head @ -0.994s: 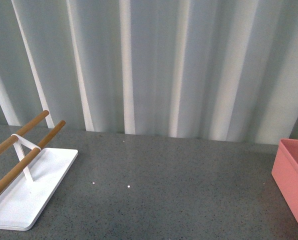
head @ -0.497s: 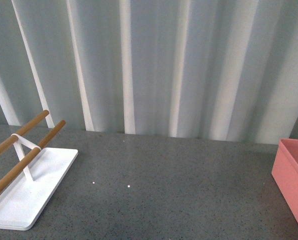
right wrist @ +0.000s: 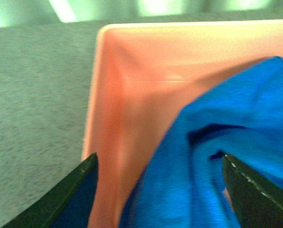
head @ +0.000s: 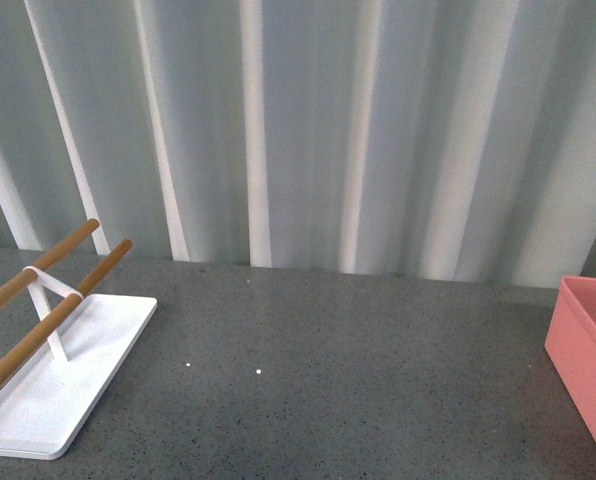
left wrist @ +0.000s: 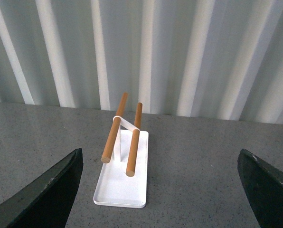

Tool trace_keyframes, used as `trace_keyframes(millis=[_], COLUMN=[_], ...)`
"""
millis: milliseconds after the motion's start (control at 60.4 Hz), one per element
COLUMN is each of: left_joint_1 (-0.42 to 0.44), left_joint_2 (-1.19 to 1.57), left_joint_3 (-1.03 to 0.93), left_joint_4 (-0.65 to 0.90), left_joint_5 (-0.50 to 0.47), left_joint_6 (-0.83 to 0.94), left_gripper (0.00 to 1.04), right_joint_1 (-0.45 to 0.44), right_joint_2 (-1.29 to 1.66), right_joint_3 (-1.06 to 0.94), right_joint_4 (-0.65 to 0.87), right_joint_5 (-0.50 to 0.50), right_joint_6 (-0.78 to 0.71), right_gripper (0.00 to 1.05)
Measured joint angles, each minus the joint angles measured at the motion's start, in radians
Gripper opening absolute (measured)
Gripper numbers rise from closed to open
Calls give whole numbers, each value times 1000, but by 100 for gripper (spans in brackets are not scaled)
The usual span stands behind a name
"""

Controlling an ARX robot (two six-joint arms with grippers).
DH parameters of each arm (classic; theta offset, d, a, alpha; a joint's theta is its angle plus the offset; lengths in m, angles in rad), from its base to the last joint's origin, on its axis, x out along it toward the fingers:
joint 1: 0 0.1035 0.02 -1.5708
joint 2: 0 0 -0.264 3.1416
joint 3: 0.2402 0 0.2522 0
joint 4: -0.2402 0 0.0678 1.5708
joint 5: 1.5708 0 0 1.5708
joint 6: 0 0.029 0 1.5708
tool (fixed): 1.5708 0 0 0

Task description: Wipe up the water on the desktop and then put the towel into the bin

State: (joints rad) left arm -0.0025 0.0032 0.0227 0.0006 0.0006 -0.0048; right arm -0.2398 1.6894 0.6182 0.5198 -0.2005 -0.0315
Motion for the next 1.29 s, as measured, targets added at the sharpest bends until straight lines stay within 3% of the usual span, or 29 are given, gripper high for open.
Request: trace_keyframes(millis=[50,116,199,364,762,1292], left_joint_1=[0,0,0,0,0,0], left_joint_2=[1,-1,-1,-1,-1,-1], left_joint_3=[0,0,0,0,0,0], left_joint_4=[0,0,0,0,0,0], left_joint_5=[-1,0,-2,-1,-1,-1], left_joint_6=[0,0,0,0,0,0], left_gripper=[98,98,98,98,98,98], right_joint_1=[24,43,63,107,235,237], right_joint_2=[-8,-63,-166,-290,-703,-1130], right_joint_3=[-129,-211,-257,-388,-561,-592], right_joint_4=[314,589,658,625,393,30], right_joint_5=[-10,4,29,69,192,197], right_joint_6=[8,12,14,12,17,19], right_gripper=[61,48,34,3,3,3])
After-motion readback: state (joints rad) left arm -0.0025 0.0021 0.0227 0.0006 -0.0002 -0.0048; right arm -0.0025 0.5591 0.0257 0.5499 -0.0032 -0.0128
